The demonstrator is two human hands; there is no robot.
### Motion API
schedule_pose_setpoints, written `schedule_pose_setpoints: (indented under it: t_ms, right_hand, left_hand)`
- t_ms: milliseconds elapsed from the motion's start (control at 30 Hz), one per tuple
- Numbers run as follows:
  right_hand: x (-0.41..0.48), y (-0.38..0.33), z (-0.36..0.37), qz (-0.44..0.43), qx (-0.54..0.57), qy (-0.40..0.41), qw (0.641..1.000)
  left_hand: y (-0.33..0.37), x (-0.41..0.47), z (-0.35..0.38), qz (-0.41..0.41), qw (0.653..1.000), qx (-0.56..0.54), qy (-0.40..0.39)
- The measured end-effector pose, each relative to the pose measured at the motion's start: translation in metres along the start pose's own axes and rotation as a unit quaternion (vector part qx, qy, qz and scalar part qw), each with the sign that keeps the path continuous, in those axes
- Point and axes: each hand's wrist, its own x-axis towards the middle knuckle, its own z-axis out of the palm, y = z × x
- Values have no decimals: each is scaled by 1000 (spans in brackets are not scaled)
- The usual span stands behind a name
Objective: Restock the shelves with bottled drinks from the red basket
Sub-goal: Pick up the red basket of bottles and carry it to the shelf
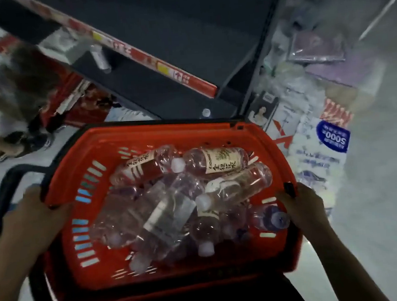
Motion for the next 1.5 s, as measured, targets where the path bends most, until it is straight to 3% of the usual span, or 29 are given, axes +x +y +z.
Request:
schedule_pose_setpoints:
  t_ms: [200,600,933,1067,1200,1500]
  right_hand:
    - [0,-39,35,90,76,41,992]
    - [-22,-75,86,273,124,94,949]
    - [-87,-130,150,404,185,181,878]
    - [-122,-193,196,471,230,246,815]
    - [-158,-245,250,524,279,256,763]
    - [-160,-226,319,556,305,243,734]
  left_hand:
    - [156,49,-41,113,992,59,-3]
    - [260,170,-36,215,951,187,-121]
    - [290,243,-26,271,906,244,-217]
    - [289,317,-21,340,879,232,-241]
    - [285,374,-21,407,838,259,-255]
    - [233,333,-11,339,843,279,-311]
